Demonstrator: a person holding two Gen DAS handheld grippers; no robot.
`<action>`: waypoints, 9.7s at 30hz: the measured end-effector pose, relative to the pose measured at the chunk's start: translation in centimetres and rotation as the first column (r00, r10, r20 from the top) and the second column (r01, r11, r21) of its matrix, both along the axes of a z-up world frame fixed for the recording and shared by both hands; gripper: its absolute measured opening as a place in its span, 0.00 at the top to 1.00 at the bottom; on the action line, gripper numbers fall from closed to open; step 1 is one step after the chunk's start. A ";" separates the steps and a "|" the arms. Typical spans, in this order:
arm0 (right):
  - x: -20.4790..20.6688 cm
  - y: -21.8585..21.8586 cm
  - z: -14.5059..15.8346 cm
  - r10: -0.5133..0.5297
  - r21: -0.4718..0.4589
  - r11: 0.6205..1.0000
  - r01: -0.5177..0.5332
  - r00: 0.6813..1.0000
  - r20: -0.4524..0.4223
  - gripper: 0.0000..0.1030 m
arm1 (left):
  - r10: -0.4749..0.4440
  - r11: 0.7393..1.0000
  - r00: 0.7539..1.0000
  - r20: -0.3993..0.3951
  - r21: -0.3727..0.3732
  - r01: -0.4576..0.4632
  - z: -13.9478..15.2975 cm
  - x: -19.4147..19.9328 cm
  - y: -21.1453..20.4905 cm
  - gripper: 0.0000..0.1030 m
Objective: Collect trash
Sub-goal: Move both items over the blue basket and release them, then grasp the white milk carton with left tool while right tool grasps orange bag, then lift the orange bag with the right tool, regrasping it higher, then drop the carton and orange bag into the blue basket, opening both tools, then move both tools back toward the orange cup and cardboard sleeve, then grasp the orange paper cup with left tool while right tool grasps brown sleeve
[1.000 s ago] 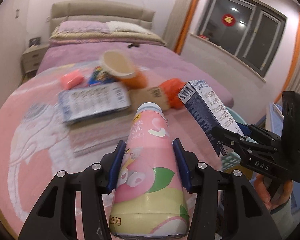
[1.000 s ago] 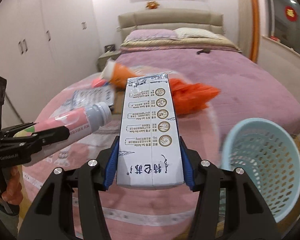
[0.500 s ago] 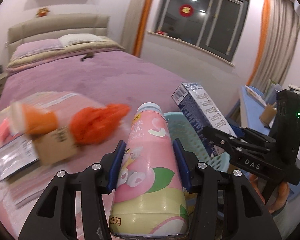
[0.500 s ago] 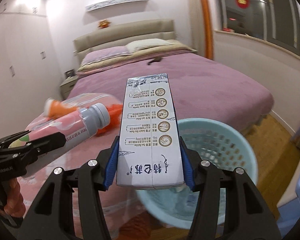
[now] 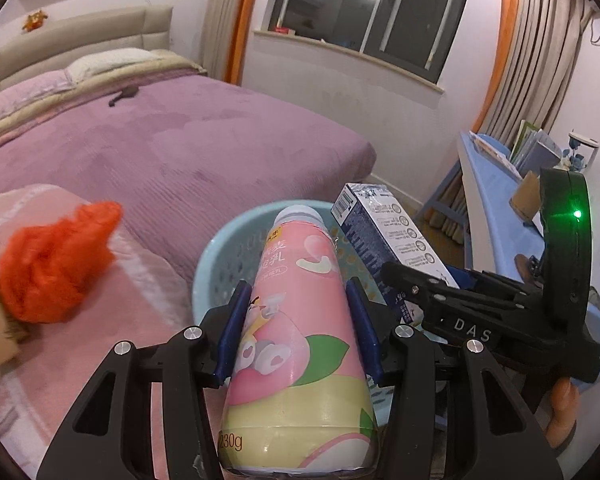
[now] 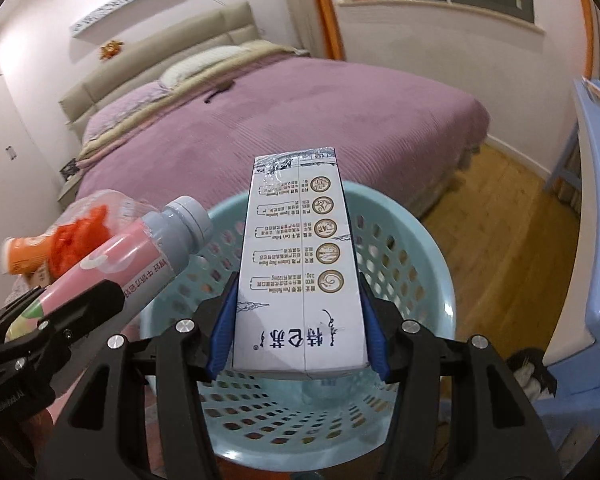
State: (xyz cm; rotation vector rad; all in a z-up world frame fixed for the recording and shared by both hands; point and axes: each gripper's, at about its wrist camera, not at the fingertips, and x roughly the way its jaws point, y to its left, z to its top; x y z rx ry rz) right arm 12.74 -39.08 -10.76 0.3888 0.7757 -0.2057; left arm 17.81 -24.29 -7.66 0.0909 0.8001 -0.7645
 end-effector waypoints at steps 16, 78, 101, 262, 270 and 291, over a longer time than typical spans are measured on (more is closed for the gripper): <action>0.8 2.5 0.2 0.041 -0.049 0.998 -0.043 0.999 -0.033 0.41 | 0.068 0.997 0.995 0.069 -0.038 -0.066 1.4 -1.2 4.2 0.35; 17.1 23.5 2.6 0.460 -0.071 0.886 -0.458 0.888 0.013 0.20 | 0.272 0.940 0.954 -0.125 0.249 -0.235 -1.6 5.0 30.2 0.34; 5.7 23.2 6.7 0.450 -0.140 0.891 -0.432 0.880 0.149 0.91 | 0.523 0.852 0.847 -0.101 0.030 -0.522 -0.2 -4.8 35.4 0.46; 5.1 28.2 5.6 0.543 -0.172 0.833 -0.526 0.837 0.068 0.35 | 0.567 0.818 0.821 0.065 -0.165 -0.551 6.0 -3.2 36.5 0.70; 4.5 30.1 4.9 0.561 -0.185 0.818 -0.544 0.827 0.050 0.35 | 0.587 0.809 0.805 0.086 -0.079 -0.582 2.1 -7.4 37.7 0.67; 6.4 33.1 4.2 0.718 -0.015 0.696 -0.718 0.694 0.057 0.38 | 0.593 0.805 0.801 0.088 -0.031 -0.592 0.4 -8.8 37.1 0.60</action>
